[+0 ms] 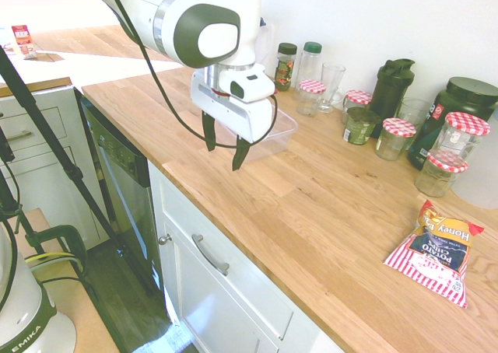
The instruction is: Put the chip bag into the container
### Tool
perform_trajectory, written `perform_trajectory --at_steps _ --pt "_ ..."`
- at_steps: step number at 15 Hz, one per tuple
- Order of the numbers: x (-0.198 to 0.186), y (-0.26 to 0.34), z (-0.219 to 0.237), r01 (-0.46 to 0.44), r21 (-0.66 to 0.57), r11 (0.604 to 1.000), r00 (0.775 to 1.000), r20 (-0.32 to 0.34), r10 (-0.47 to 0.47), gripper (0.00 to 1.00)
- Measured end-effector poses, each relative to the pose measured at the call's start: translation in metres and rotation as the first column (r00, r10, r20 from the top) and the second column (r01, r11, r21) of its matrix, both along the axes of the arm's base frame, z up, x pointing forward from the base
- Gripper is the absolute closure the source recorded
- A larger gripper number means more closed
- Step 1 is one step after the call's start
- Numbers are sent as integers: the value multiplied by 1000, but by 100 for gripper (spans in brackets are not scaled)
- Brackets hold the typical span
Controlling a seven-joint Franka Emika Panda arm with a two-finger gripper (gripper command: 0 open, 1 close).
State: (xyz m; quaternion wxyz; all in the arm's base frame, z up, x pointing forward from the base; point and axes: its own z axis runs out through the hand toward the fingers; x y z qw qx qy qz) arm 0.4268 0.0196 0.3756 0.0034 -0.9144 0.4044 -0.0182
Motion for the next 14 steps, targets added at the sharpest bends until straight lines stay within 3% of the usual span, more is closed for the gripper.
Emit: perform_trajectory --at_steps 5,14 --pt "-2 -15 -5 3 -38 999 1000 -8 -3 0" --pt "6 -194 24 171 -217 961 985 60 -161 0"
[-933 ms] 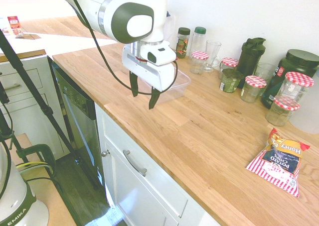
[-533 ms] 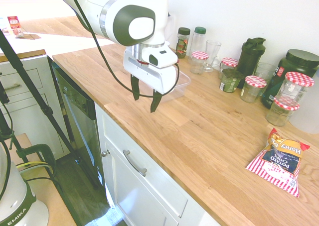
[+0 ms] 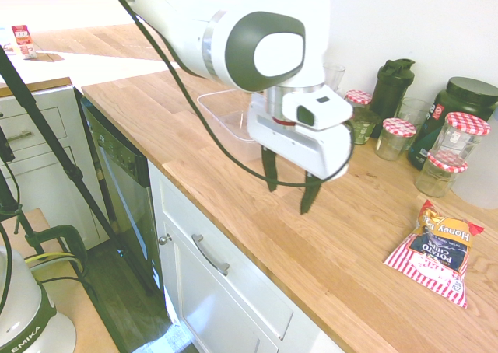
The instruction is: Put the chip bag into the container
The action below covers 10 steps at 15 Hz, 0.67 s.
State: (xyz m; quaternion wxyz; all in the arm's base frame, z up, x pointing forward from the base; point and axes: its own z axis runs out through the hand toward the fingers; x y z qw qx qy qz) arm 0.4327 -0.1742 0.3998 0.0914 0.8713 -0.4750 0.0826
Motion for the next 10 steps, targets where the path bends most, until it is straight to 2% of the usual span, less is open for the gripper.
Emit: perform_trajectory --at_steps 7,8,10 --pt "74 -122 1 13 -117 993 999 35 -9 0" --pt "79 -136 5 3 -128 992 999 37 2 100" --pt "89 -153 9 -18 -126 992 999 43 24 100"
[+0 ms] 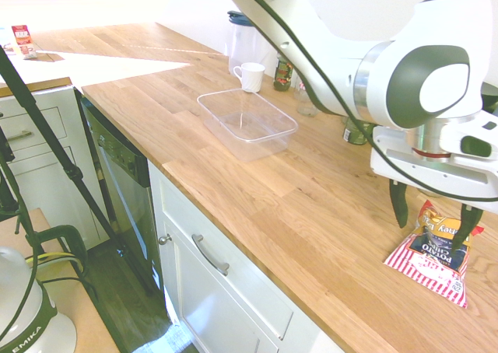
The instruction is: Put the chip bag into the container
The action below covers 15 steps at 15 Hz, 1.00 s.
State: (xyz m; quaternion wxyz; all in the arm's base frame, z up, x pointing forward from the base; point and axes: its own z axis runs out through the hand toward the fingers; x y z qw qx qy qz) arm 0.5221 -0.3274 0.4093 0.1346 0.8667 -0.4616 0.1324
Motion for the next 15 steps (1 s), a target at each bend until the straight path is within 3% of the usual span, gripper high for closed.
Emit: perform_trajectory --at_steps 4,15 --pt "21 -17 -7 -29 10 1000 1000 -7 30 100" --pt "53 14 -28 -85 44 995 995 -44 87 100"
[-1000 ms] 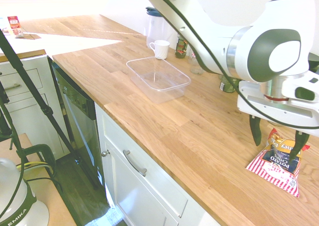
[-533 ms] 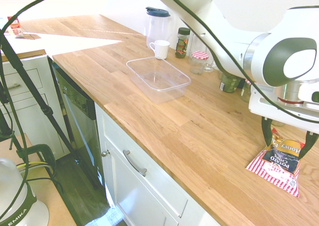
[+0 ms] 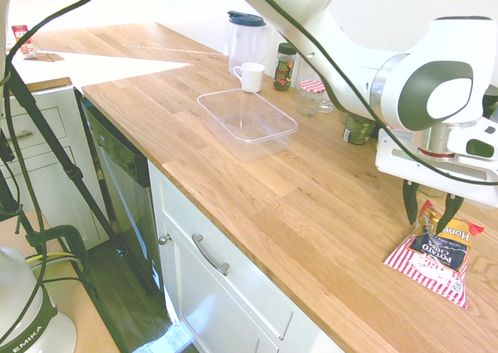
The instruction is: Put the chip bag into the container
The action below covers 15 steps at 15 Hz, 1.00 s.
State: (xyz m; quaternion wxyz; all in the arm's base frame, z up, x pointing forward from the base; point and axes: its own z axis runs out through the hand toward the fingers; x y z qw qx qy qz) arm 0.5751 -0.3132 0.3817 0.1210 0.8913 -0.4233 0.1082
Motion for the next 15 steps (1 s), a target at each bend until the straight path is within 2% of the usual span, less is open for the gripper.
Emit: perform_trajectory --at_steps 9,15 --pt "3 -5 -15 -1 15 1000 1000 -17 2 100" --pt "5 -6 11 -7 11 1000 1000 8 7 100"
